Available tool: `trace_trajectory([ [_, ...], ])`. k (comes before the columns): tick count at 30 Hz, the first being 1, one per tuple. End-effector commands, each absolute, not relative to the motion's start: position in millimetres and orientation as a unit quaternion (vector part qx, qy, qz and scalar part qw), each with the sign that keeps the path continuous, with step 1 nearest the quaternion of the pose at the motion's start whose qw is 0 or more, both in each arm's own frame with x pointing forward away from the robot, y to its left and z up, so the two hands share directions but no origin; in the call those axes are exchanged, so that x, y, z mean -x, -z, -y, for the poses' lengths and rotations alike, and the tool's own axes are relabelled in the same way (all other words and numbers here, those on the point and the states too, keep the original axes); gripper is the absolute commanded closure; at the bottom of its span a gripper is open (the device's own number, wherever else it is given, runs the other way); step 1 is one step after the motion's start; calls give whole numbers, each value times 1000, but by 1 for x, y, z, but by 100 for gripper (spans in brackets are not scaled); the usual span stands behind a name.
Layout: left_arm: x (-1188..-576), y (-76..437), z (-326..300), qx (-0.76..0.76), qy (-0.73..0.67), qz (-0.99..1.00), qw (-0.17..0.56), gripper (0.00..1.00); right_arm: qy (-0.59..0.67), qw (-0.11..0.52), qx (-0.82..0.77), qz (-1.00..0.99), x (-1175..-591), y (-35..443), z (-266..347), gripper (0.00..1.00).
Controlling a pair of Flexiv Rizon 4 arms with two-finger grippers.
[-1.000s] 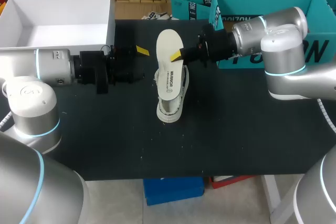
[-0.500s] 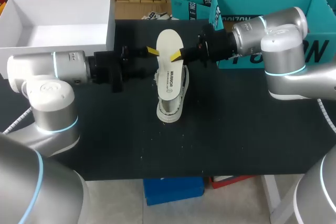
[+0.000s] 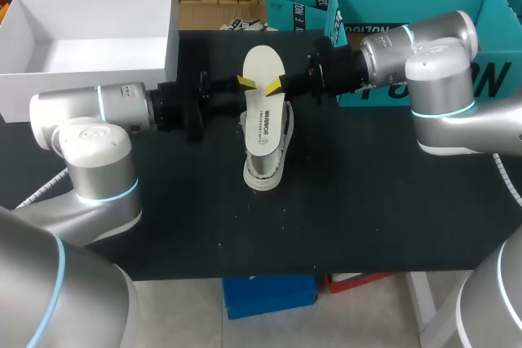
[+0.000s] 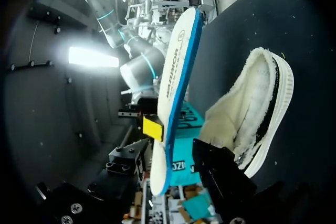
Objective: Take the shoe out of the shoebox, open the shoe tongue, remove and reinsert the insole, then place the shoe into the shoebox
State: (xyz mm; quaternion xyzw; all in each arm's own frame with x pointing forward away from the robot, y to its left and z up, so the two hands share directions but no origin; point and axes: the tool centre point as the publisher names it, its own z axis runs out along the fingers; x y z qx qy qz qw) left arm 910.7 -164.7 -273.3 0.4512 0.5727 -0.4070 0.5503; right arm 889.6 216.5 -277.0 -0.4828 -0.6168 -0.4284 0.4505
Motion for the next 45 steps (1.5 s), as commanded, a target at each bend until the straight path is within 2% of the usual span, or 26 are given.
trace_trajectory([
  [1, -915, 273, 171, -451, 406, -571, 553, 51, 429, 450, 483, 616, -890, 278, -218, 100],
  [3, -915, 273, 171, -451, 407, -570, 554, 54, 429, 450, 483, 616, -890, 278, -218, 100],
  [5, -916, 273, 171, -450, 407, -569, 555, 64, 429, 450, 483, 616, -890, 278, -218, 100],
  [7, -916, 273, 171, -449, 407, -569, 556, 65, 429, 450, 483, 616, -890, 278, -218, 100],
  [10, -917, 273, 171, -449, 406, -570, 556, 79, 429, 450, 483, 616, -890, 278, -218, 100],
  [19, -918, 275, 177, -450, 408, -570, 553, 76, 429, 450, 483, 616, -890, 278, -218, 100],
  [22, -918, 274, 180, -451, 409, -569, 553, 87, 429, 450, 483, 616, -890, 278, -218, 100],
  [23, -918, 274, 180, -451, 407, -569, 553, 100, 429, 450, 483, 616, -890, 278, -218, 100],
  [31, -917, 271, 178, -450, 400, -573, 556, 100, 431, 450, 483, 615, -890, 278, -218, 100],
  [32, -918, 271, 177, -450, 399, -574, 556, 100, 432, 451, 483, 614, -890, 278, -218, 59],
  [33, -917, 271, 176, -451, 397, -575, 555, 100, 433, 447, 487, 613, -890, 277, -217, 0],
  [45, -900, 270, 162, -488, 350, -629, 494, 100, 436, 367, 550, 610, -885, 250, -187, 0],
])
